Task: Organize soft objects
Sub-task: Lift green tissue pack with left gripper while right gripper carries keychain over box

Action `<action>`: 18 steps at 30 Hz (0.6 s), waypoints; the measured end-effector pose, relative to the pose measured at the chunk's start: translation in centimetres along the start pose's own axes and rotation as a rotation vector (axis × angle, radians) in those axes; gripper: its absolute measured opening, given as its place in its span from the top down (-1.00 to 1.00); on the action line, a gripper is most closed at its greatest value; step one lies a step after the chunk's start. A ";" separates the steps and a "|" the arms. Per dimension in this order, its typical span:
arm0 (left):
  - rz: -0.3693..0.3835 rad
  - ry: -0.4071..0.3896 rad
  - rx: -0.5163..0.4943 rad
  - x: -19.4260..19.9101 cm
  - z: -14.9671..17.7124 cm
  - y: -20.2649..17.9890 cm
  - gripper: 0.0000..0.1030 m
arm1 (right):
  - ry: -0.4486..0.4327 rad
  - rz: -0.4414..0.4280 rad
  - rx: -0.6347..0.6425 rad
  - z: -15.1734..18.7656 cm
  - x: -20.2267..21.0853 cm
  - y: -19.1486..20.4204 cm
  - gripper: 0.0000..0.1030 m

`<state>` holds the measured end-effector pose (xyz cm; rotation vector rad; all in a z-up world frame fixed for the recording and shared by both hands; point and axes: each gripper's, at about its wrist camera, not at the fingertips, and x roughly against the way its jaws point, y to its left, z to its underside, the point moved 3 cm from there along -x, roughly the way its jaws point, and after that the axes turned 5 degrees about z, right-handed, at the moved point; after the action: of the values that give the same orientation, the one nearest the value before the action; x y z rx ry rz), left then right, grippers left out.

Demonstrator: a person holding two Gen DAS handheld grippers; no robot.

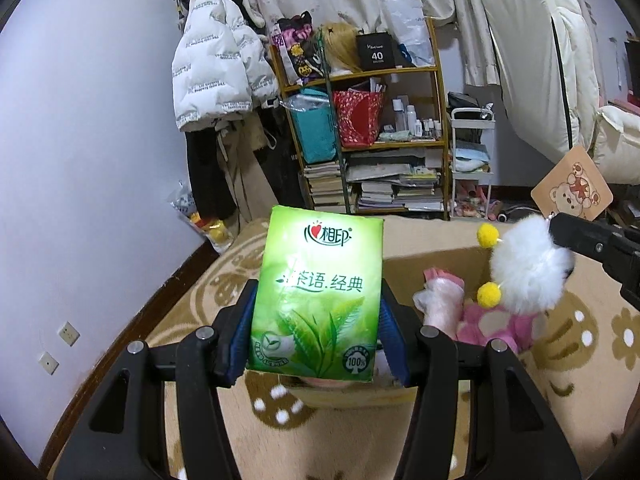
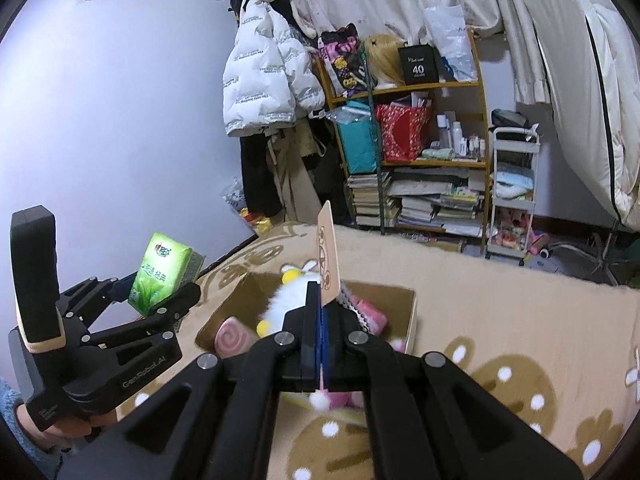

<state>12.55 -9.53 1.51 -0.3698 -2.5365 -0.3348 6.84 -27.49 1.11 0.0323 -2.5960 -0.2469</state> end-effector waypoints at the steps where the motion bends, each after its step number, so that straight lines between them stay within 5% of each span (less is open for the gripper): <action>1: 0.000 -0.002 0.004 -0.3 -0.3 0.1 -0.04 | -0.007 0.009 0.009 -0.3 -0.3 0.0 0.98; 18: 0.035 -0.008 0.001 -3.9 -1.9 0.1 -0.05 | -0.013 0.082 0.062 -1.1 -4.3 -0.4 0.98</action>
<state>16.61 -10.79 0.92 -0.4149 -2.5348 -0.3194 11.12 -27.71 -0.24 -0.0542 -2.6107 -0.1376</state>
